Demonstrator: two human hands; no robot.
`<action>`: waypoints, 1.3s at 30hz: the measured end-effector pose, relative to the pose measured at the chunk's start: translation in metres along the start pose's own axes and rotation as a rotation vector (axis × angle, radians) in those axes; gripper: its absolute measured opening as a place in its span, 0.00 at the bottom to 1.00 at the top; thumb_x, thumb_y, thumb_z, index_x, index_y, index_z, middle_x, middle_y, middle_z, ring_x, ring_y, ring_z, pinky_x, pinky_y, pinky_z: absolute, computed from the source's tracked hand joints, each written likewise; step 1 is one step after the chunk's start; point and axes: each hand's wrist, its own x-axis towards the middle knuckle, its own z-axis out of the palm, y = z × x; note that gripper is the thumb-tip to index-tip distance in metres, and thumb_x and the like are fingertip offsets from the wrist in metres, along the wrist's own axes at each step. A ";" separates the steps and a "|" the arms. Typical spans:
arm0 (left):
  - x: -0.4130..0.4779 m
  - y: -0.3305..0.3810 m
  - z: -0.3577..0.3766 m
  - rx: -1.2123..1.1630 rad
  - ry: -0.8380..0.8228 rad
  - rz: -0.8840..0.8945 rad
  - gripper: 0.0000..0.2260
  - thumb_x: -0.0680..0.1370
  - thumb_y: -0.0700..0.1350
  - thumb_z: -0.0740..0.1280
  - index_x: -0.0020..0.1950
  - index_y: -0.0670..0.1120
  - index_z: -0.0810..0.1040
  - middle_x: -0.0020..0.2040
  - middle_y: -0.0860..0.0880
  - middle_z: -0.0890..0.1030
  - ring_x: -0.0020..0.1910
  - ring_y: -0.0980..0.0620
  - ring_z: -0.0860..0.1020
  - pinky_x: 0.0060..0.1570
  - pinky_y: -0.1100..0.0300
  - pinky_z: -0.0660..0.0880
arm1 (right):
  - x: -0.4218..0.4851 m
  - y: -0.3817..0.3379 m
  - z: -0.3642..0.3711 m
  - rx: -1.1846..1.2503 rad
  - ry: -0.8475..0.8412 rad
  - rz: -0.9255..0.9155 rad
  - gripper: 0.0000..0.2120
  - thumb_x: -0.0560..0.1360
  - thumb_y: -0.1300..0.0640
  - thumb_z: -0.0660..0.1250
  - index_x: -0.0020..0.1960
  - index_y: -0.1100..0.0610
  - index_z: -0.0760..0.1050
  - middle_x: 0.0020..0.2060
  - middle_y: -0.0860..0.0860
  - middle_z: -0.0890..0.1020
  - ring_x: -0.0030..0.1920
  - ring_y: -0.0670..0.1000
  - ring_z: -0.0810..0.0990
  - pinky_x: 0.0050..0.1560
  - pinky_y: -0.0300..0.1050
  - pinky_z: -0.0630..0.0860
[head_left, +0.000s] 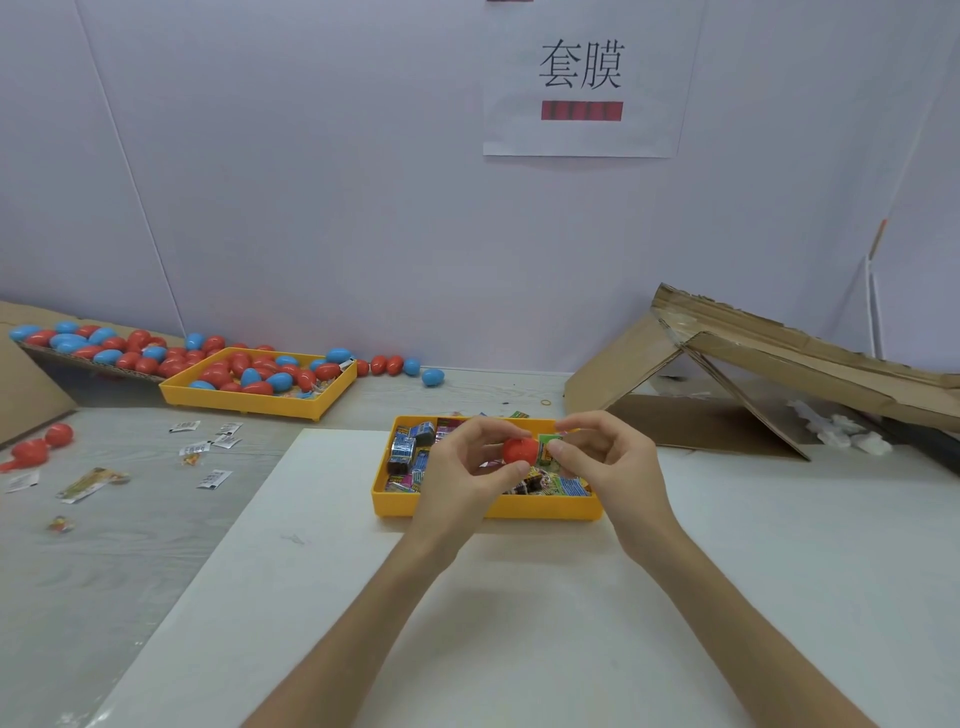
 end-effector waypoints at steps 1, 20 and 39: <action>0.000 0.000 0.000 -0.002 0.000 -0.001 0.13 0.73 0.32 0.75 0.51 0.48 0.83 0.48 0.59 0.85 0.50 0.58 0.83 0.45 0.65 0.79 | 0.000 0.001 0.000 0.002 0.000 0.001 0.08 0.75 0.68 0.72 0.49 0.57 0.82 0.35 0.54 0.84 0.35 0.48 0.82 0.38 0.38 0.79; 0.001 0.000 0.000 -0.057 0.055 -0.050 0.12 0.73 0.32 0.75 0.51 0.46 0.82 0.47 0.59 0.85 0.49 0.57 0.84 0.42 0.66 0.79 | 0.000 0.002 -0.002 -0.036 -0.029 -0.043 0.14 0.75 0.71 0.70 0.45 0.53 0.84 0.41 0.49 0.86 0.44 0.46 0.85 0.44 0.36 0.79; 0.000 0.006 -0.001 -0.041 0.070 -0.043 0.11 0.73 0.38 0.77 0.52 0.50 0.83 0.47 0.55 0.85 0.47 0.57 0.84 0.43 0.65 0.79 | -0.002 0.009 0.002 -0.302 -0.029 -0.285 0.06 0.75 0.63 0.74 0.50 0.54 0.85 0.45 0.45 0.84 0.43 0.52 0.84 0.43 0.44 0.80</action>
